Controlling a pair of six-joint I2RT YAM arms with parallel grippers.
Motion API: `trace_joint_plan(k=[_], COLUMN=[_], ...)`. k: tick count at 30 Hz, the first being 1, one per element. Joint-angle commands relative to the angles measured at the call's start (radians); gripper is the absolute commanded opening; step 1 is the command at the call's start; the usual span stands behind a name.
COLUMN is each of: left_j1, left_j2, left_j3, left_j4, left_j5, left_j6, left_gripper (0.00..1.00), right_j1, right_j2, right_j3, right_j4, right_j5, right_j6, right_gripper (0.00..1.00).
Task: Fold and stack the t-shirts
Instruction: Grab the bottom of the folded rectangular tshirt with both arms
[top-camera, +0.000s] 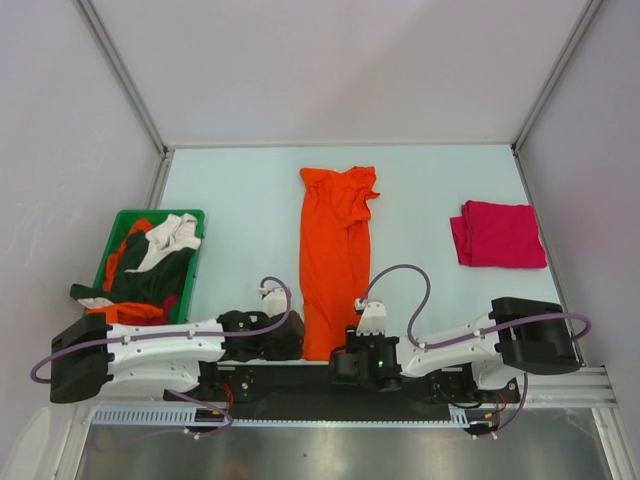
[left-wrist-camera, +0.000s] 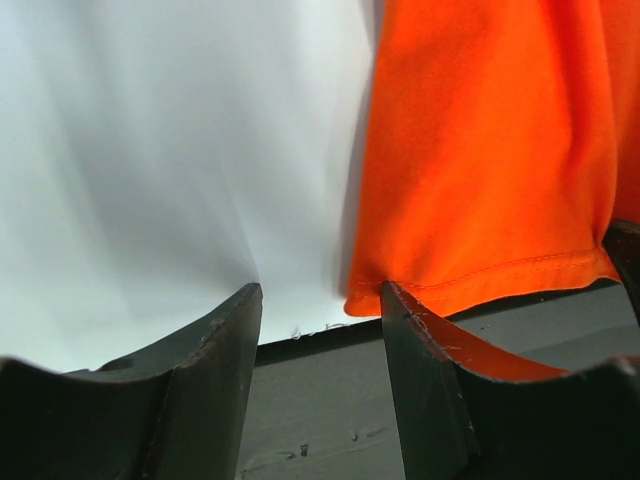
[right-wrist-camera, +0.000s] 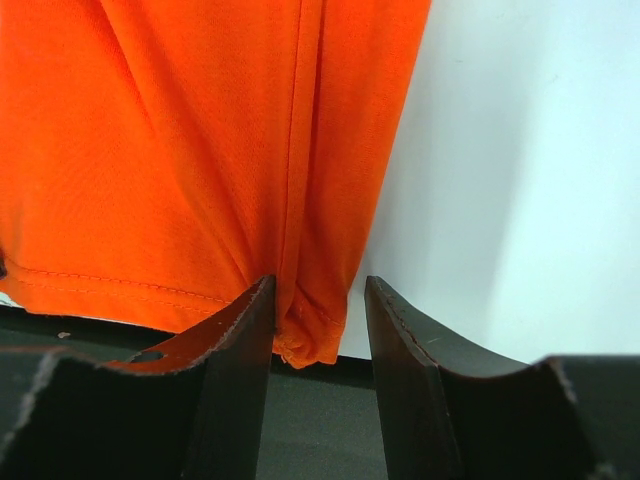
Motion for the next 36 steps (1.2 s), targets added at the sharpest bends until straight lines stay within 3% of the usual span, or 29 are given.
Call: trace_joint_plan(k=[1, 13, 25, 36], left_j1=[-0.008, -0.01, -0.051, -0.062], left_j2=[0.007, -0.198, 0.144, -0.031], left_j3=[0.021, -0.023, 0.08, 0.044], left_j4=[0.014, 0.008, 0.042, 0.058], left_j5=[-0.016, -0.051, 0.004, -0.054], left_j6=[0.018, 0.011, 0.067, 0.054], left_gripper=[0.58, 0.61, 0.56, 0.57], right_j1=[0.013, 0.017, 0.013, 0.02], right_j2=[0.039, 0.036, 0.057, 0.048], right_j3=[-0.021, -0.01, 0.008, -0.004], right_j4=[-0.079, -0.094, -0.102, -0.112], right_j5=[-0.089, -0.089, -0.088, -0.089], right_j6=[0.024, 0.022, 0.021, 0.039], right_gripper=[0.46, 0.46, 0.47, 0.47])
